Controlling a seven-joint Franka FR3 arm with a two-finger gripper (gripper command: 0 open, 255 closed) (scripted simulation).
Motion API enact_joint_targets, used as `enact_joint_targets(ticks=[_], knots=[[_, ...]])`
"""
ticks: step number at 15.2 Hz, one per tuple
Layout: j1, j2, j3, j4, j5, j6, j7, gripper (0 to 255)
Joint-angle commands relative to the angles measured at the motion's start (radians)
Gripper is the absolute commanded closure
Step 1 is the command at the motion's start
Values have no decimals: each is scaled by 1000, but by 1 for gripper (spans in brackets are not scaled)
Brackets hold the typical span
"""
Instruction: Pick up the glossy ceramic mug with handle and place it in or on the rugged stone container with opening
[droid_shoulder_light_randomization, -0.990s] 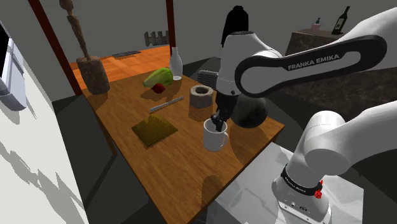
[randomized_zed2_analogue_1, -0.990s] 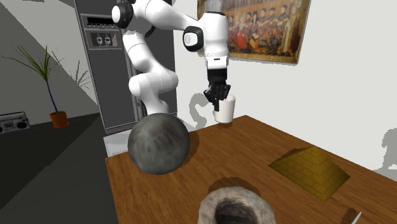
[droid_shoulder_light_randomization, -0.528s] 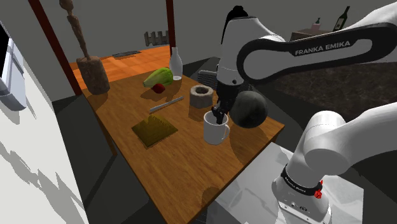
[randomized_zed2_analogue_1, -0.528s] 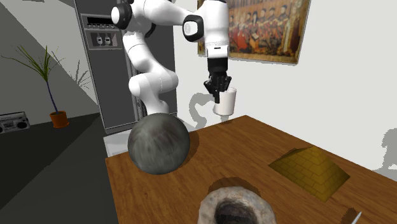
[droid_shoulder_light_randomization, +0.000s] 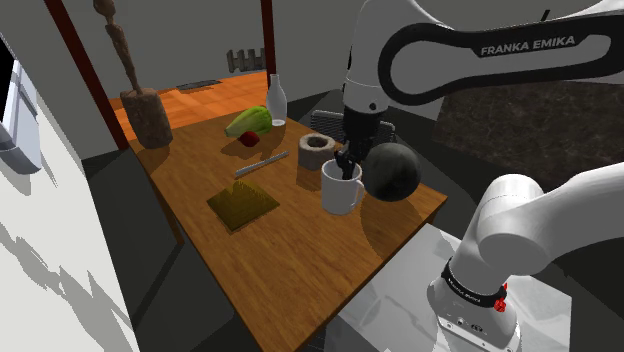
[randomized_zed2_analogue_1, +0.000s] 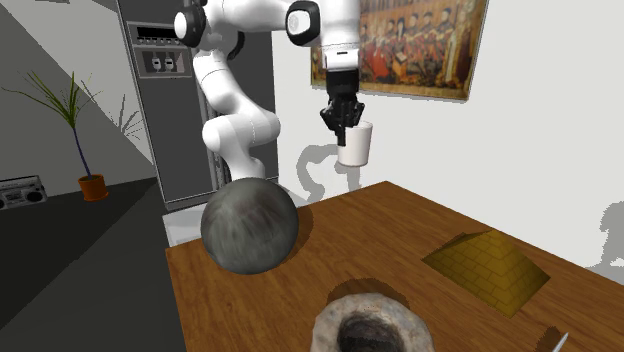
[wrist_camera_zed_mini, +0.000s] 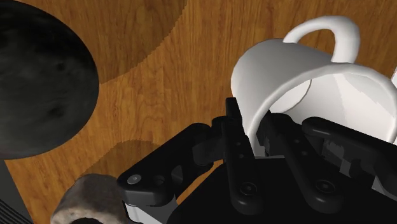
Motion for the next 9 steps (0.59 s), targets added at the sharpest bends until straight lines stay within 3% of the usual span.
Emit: enact_joint_targets(ticks=[1, 9], knots=[[0, 0, 0, 21, -1, -20, 4, 255], [-82, 210, -125, 168, -88, 28, -150, 255]])
